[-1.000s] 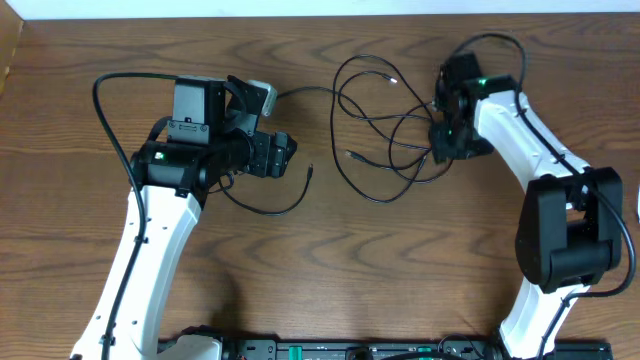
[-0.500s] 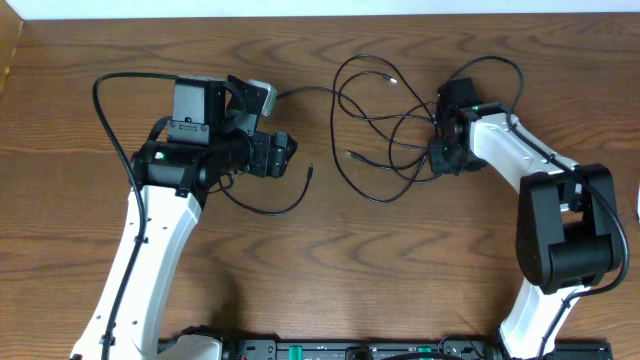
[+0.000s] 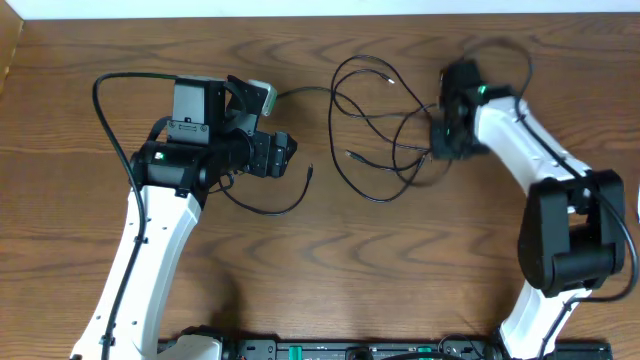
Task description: Untangle cables
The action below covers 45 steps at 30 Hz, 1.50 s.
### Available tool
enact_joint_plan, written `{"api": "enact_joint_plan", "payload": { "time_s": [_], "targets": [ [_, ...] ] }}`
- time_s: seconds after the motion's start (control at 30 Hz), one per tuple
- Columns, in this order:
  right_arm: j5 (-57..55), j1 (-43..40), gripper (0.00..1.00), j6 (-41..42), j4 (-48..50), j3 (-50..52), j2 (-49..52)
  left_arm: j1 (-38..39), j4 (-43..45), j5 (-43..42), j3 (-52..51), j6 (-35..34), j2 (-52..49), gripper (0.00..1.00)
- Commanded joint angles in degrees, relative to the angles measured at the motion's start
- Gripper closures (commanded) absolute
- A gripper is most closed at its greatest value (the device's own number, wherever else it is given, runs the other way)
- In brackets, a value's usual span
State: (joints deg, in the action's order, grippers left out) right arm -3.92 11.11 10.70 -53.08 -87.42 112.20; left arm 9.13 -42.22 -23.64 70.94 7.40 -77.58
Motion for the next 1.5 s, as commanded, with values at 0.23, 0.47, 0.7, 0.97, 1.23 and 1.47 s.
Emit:
{"api": "enact_joint_plan", "payload": {
  "time_s": [0.23,0.47,0.7,0.97,1.23,1.47],
  "targets": [
    [16.81,0.22,0.99,-3.96,-11.23,-58.14,-10.43,1.33,0.26,-2.93,0.37,0.09,0.11,0.19],
    [30.60,0.22,0.99,-3.93,-9.92,-68.59,-10.49,6.97,2.69,-3.15,0.37,0.61,0.11,0.19],
    [34.34,0.22,0.99,-3.91,-10.03,-70.14,-11.06,15.30,9.77,-3.08,0.37,6.58,-0.24,0.14],
    [34.32,0.22,0.99,-3.93,-11.15,-70.14,-12.44,20.83,18.82,-8.92,0.37,8.87,-10.29,0.03],
    [29.77,0.15,0.99,-8.61,-18.47,-70.14,-12.48,25.18,47.23,-8.07,0.37,4.74,-25.46,0.93],
    [-4.11,-1.86,0.99,-8.37,-24.81,-70.01,-12.44,11.82,36.81,1.86,0.37,-2.82,-14.45,0.93]
  ]
}}
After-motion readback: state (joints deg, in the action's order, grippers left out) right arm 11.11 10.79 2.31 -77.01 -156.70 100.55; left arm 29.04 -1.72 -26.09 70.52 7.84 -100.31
